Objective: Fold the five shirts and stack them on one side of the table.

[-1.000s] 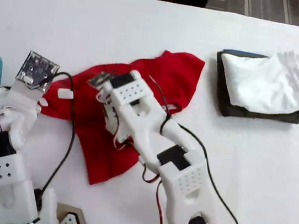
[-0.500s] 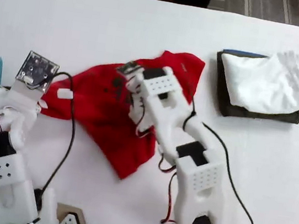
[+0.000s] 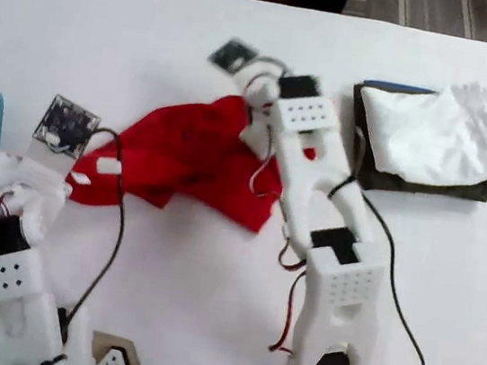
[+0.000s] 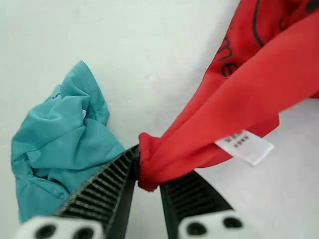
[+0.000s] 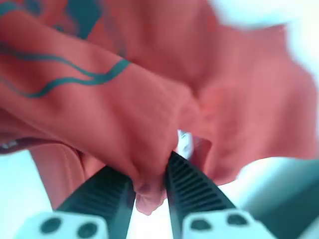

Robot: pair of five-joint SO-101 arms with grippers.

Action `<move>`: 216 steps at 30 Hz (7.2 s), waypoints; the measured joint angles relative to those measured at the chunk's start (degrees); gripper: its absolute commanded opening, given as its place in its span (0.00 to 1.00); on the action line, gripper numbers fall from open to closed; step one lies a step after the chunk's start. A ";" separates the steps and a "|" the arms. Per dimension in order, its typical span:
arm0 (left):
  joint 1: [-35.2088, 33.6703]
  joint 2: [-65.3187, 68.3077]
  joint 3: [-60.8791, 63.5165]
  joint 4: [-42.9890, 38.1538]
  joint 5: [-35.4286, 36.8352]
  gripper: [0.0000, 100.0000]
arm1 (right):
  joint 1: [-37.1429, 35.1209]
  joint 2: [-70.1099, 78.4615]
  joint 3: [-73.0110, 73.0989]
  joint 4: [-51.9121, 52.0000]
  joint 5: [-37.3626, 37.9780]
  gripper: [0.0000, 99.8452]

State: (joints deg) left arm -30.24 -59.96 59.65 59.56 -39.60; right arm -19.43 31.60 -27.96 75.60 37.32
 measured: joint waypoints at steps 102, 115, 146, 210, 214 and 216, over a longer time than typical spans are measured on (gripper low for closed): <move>4.48 0.00 21.27 -20.31 3.34 0.03 | -3.08 -22.07 44.57 -7.47 -8.70 0.13; 4.57 0.00 21.27 -20.31 3.34 0.03 | -3.78 -14.51 41.85 -9.85 -8.70 0.13; 4.57 0.00 21.27 -20.31 3.34 0.03 | -0.26 -13.01 35.34 -7.21 -8.62 0.13; 7.12 0.00 -40.18 23.12 10.81 0.03 | 2.29 -85.98 35.52 -9.14 -8.62 0.02; 7.30 -0.09 -48.44 27.87 10.81 0.03 | 2.20 -93.98 35.52 -9.14 -8.62 0.02; 7.47 -0.44 -51.96 29.71 10.81 0.03 | 2.73 -97.58 35.52 -9.32 -8.62 0.02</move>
State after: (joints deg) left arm -22.77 -60.40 7.69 89.27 -28.79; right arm -16.70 -65.98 7.56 66.29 28.70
